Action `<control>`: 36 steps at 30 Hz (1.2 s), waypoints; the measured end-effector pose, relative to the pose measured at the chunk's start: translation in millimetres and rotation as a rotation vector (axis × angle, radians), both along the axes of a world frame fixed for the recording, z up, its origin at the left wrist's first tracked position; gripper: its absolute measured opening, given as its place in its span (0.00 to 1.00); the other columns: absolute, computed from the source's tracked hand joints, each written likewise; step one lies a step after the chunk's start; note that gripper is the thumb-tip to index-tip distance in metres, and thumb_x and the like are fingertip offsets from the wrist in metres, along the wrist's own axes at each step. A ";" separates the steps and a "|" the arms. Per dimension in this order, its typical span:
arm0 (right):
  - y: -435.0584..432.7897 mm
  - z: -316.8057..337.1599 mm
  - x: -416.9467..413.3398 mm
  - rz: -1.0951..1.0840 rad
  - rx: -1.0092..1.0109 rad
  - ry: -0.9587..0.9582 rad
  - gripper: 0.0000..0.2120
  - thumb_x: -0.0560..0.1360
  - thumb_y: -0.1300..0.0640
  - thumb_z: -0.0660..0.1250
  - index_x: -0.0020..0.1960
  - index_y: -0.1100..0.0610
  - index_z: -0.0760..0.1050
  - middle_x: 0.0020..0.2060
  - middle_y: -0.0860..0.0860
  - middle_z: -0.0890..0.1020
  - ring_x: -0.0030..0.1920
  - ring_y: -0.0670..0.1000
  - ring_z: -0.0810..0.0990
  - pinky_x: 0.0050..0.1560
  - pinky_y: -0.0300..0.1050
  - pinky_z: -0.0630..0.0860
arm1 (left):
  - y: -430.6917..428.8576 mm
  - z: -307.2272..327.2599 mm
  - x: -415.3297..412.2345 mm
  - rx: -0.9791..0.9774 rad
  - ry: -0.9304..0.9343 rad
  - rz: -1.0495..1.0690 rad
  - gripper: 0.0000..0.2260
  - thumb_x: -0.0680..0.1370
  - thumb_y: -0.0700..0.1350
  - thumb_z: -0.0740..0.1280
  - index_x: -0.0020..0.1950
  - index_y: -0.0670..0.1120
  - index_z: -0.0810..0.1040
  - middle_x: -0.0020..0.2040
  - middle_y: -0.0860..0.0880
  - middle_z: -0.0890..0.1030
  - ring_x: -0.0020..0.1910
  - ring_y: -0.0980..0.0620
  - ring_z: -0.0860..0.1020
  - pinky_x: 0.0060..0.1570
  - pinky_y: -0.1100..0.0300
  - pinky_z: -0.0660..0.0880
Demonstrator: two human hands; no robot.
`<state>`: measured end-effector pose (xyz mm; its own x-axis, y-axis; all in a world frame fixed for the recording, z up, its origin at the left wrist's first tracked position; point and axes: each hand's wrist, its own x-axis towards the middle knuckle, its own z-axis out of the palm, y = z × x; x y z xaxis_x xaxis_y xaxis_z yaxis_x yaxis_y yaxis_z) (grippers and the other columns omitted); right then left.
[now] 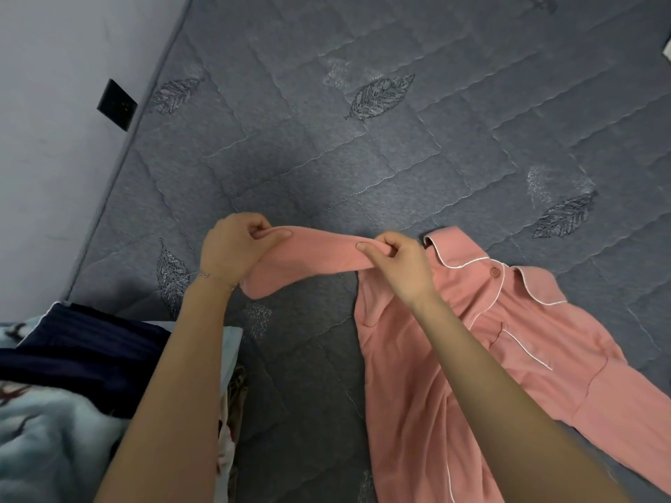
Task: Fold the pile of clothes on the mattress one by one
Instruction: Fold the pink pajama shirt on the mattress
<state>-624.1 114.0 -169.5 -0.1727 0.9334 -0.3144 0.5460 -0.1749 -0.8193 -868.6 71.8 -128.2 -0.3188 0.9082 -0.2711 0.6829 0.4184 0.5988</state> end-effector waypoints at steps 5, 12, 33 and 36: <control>-2.2 -5.1 -3.3 0.073 0.114 -0.125 0.05 0.71 0.50 0.74 0.46 0.48 0.81 0.43 0.46 0.78 0.51 0.53 0.74 0.54 0.43 0.64 | 6.4 -0.9 -9.6 0.042 0.291 0.169 0.10 0.77 0.49 0.68 0.42 0.44 0.81 0.37 0.46 0.80 0.41 0.42 0.78 0.44 0.54 0.69; -16.2 -16.4 11.1 0.093 0.104 -0.177 0.15 0.72 0.52 0.74 0.57 0.51 0.80 0.53 0.51 0.79 0.59 0.55 0.72 0.63 0.48 0.66 | -0.5 -45.5 2.3 -0.176 0.330 0.073 0.22 0.80 0.47 0.64 0.74 0.54 0.66 0.78 0.48 0.58 0.78 0.46 0.49 0.71 0.35 0.43; -46.6 -63.2 99.1 0.071 0.016 -0.497 0.27 0.74 0.43 0.64 0.70 0.52 0.71 0.71 0.54 0.69 0.75 0.60 0.58 0.73 0.58 0.52 | 2.4 -115.3 98.8 -0.048 0.241 -0.236 0.22 0.83 0.45 0.55 0.77 0.48 0.59 0.79 0.46 0.55 0.78 0.47 0.50 0.75 0.45 0.45; -46.7 -63.7 87.7 -0.010 0.138 -0.446 0.25 0.71 0.40 0.61 0.61 0.53 0.78 0.58 0.54 0.77 0.63 0.60 0.72 0.65 0.54 0.63 | -9.7 -117.2 78.6 0.068 0.256 -0.102 0.24 0.83 0.42 0.57 0.78 0.46 0.56 0.79 0.42 0.52 0.78 0.44 0.51 0.73 0.43 0.49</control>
<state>-536.3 67.3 -233.3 -0.0397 0.9727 -0.2287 0.8491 -0.0878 -0.5208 -790.0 62.1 -245.4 -0.2752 0.9524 -0.1309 0.8520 0.3047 0.4257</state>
